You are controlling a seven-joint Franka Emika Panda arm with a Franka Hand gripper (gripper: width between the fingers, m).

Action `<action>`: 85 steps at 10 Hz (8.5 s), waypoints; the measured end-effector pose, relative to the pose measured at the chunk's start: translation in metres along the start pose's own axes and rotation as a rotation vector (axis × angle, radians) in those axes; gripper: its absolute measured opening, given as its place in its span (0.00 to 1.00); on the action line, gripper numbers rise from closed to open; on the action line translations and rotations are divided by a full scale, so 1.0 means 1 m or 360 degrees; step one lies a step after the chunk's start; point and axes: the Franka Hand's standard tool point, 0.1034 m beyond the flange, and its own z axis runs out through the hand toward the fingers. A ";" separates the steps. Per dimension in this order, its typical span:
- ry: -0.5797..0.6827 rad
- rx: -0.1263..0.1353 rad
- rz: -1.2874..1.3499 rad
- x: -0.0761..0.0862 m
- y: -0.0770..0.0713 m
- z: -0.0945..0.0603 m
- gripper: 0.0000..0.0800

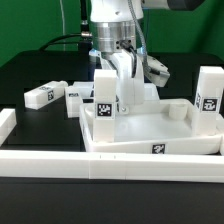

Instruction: Assemble desk

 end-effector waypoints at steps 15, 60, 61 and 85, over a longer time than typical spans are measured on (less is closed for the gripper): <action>0.0079 -0.0099 -0.1651 0.026 -0.018 0.005 0.08; -0.0199 -0.0463 -0.4331 -0.019 -0.168 0.010 0.08; -0.0224 -0.0469 -0.4327 -0.020 -0.168 0.010 0.08; -0.0434 -0.0644 -0.3172 0.019 -0.128 -0.081 0.81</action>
Offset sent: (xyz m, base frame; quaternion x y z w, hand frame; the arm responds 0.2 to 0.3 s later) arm 0.0158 0.0026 0.0015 -0.0165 -0.0245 -0.2768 0.9605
